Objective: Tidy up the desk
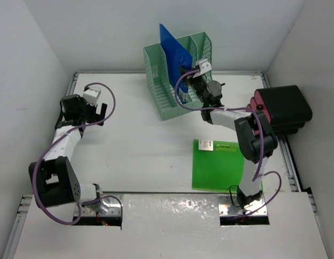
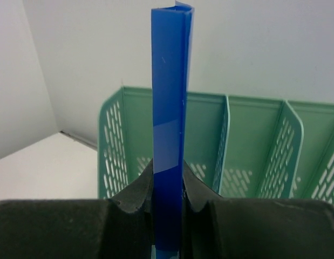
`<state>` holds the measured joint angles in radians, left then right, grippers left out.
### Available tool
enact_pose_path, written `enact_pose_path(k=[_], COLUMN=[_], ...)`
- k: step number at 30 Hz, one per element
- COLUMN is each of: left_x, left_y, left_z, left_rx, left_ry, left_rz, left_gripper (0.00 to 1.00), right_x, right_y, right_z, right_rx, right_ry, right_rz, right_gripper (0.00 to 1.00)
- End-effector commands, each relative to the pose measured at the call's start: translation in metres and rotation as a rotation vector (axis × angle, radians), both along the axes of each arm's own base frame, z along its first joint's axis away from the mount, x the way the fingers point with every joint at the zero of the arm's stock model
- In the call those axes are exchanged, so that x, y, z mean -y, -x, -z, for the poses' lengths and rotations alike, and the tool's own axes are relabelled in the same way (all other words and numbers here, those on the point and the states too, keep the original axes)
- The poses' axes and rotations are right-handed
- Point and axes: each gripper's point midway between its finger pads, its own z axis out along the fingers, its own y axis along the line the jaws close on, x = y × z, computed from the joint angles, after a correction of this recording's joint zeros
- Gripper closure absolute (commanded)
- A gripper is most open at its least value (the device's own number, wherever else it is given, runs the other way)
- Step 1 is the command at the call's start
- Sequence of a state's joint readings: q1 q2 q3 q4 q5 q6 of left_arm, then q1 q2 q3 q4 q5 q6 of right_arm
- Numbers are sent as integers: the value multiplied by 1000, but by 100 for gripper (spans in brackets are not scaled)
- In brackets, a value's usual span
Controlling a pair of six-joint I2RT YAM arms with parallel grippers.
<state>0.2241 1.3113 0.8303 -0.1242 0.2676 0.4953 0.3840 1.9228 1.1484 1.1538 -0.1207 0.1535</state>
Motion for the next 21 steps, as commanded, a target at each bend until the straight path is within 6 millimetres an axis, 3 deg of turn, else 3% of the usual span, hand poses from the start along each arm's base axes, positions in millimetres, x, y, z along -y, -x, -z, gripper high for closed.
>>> enact_pose_path(k=[1,5,6,7,8,9,12,13,14,15,17,19,20,21], left_x=[1,1,1,1,2,3,6,8,10,11,18,26,36,41], left_y=[-6,-7,-7,-7,-7,-7,-7,-7,-5,-7,-4,-2,3,6], left_z=[-8,-7,-8,-8,-9,-10,-12,-13,-13,-19,-24,-38,-40,-49], left_rx=[36,33,32,32,31,28,26,27,17,22,8,21,6,24], left_ry=[-8,-8,-5,-3,1,6,20,28,36,39,57,61,62,50], left_rz=[22,24,24,27,28,31,42,49,53,59,80,113,140,159], left_gripper=[0,1,0,0,1,0,1,0,1,3,7,10,12,12], right_x=[4,7,5,7,4,4,15,29,38,49,73,98,116,130], right_y=[8,10,9,11,10,12,27,29,38,46,60,90,109,128], right_z=[-8,5,14,7,18,21,23,21,5,22,28,48,72,82], right_rx=[69,13,-31,-28,-75,-113,-184,-210,-217,-311,-401,-537,-644,-686], right_ry=[-35,-18,5,27,97,114,262,278,269,310,332,406,479,505], right_rz=[21,27,26,32,38,38,113,186,214,244,333,386,426,446], right_gripper=[100,99,90,67,48,48,4,1,1,1,1,1,1,1])
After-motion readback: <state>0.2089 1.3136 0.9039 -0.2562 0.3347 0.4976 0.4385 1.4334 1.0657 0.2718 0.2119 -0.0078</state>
